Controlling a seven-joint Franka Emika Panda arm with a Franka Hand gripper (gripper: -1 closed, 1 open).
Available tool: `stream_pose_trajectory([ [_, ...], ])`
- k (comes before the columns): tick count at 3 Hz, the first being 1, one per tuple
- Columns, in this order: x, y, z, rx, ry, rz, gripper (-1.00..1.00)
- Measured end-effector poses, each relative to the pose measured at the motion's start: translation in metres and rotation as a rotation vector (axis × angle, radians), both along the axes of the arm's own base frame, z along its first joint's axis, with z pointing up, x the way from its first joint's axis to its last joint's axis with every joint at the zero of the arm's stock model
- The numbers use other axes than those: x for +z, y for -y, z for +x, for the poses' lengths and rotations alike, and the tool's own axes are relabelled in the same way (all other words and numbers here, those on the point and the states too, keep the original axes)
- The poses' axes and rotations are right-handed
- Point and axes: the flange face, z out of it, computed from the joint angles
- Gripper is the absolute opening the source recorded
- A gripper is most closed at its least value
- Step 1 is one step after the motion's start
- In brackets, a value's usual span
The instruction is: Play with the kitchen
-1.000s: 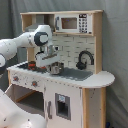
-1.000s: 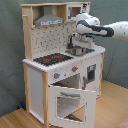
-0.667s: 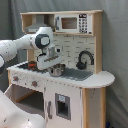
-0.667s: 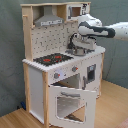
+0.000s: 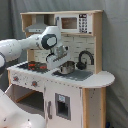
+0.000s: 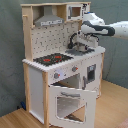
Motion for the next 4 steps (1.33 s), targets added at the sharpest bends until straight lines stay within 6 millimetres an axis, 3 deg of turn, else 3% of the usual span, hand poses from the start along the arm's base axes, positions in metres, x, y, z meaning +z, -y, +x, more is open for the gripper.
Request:
stream_pose_trajectory([
  [2,-0.05,0.022,0.032,-0.012,-0.034,-0.037,-1.0],
  [3,-0.07,0.016,0.043,0.014,-0.035,-0.04,-1.0],
  [4,-0.069,0.016,0.045,0.016,-0.026,-0.042,1.0],
])
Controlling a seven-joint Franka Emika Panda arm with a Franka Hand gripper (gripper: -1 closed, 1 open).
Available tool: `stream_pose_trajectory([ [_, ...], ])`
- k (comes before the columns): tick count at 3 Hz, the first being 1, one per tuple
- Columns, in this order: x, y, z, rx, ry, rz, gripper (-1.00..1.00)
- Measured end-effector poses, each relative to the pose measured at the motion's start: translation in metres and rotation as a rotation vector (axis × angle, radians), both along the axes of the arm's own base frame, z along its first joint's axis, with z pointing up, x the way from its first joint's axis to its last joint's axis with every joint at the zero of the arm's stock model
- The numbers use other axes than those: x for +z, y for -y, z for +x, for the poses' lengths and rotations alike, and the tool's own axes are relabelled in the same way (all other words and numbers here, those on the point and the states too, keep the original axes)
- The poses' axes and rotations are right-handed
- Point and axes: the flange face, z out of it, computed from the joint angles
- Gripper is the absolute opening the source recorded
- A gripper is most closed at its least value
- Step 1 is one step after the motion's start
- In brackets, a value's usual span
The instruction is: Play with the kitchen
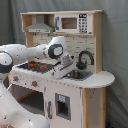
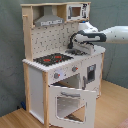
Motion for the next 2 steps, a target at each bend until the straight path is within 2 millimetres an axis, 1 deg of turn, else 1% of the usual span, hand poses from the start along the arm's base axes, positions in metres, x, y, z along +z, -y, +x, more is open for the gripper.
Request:
stream_pose_trajectory([
  [1,0.001,0.0,0.002,0.002,0.009,-0.002,1.0],
  [2,0.006,0.0,0.022,0.015,0.063,-0.011,1.0],
])
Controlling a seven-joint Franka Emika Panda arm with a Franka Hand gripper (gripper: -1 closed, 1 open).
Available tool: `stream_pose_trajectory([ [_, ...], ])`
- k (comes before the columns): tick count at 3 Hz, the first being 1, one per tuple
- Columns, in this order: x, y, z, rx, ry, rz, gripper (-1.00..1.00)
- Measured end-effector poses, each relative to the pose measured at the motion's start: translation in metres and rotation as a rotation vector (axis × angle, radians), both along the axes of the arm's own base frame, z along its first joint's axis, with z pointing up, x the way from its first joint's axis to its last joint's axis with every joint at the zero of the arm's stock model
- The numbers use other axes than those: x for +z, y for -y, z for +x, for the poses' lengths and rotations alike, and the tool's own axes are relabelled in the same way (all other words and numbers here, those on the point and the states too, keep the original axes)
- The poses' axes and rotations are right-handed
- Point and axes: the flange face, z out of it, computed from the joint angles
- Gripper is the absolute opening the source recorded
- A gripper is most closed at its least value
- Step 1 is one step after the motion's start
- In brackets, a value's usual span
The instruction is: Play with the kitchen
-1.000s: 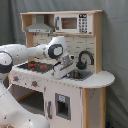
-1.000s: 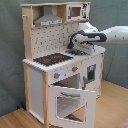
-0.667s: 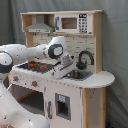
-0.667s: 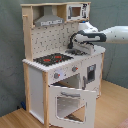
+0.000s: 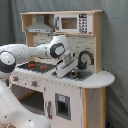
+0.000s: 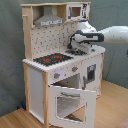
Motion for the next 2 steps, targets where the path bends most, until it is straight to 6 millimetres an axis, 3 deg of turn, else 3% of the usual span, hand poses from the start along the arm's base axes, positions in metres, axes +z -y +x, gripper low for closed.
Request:
stream_pose_trajectory([
  [1,0.032,-0.021,-0.012,0.037,0.04,0.008,1.0],
  [2,0.057,-0.02,-0.028,0.033,0.042,0.023,1.0],
])
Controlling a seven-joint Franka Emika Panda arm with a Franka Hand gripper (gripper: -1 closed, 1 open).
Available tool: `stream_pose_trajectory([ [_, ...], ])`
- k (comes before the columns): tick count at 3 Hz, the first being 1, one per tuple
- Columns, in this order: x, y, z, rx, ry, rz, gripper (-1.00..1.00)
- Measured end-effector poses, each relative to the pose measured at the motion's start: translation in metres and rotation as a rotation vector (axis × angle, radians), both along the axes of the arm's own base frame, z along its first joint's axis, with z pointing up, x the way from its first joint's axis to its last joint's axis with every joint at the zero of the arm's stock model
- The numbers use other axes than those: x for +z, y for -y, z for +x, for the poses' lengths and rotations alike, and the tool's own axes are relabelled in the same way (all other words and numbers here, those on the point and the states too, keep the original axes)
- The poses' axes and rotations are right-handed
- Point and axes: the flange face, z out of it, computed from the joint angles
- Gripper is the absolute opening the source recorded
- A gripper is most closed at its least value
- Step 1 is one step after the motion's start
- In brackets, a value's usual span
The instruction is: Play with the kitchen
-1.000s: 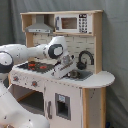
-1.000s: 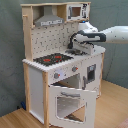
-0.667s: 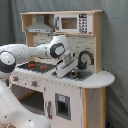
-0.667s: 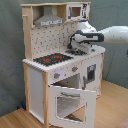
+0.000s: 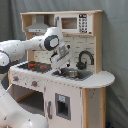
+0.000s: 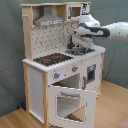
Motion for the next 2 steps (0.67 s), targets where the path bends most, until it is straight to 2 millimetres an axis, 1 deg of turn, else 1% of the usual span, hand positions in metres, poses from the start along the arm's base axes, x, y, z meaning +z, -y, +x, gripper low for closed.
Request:
stream_pose_trajectory([
  [1,0.026,-0.001,-0.017,0.001,0.012,0.012,1.0],
  [2,0.05,-0.021,-0.037,0.035,0.051,0.013,1.0],
])
